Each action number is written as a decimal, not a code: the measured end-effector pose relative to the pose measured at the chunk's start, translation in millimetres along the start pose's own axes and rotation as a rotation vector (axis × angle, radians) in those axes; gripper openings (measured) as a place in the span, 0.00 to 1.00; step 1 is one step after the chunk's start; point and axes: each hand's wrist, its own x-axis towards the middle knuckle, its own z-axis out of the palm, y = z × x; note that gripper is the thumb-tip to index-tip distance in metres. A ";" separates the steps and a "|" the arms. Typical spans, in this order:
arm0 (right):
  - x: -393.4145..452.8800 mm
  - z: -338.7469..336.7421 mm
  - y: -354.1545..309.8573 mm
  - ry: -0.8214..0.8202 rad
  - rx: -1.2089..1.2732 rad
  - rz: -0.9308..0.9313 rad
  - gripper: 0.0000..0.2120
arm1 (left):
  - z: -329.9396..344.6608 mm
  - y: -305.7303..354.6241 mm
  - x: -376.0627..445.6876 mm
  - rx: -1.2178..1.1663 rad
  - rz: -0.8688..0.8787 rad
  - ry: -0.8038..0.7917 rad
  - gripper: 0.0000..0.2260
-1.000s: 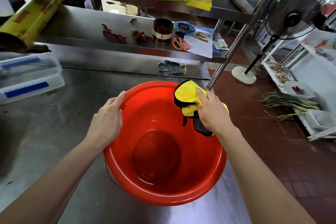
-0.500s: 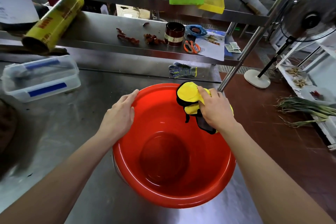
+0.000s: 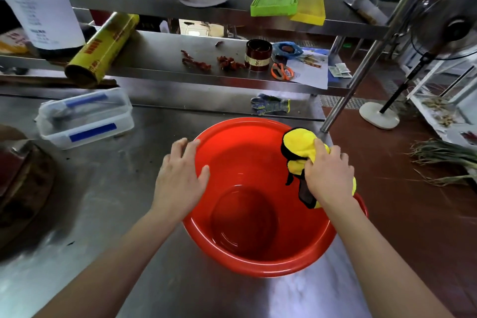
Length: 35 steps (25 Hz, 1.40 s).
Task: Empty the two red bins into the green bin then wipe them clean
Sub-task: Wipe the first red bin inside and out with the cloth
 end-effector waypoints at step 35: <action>4.5 2.1 18.5 -0.028 -0.131 -0.251 0.29 | 22.2 -8.5 -36.9 -0.101 -0.097 -0.005 0.34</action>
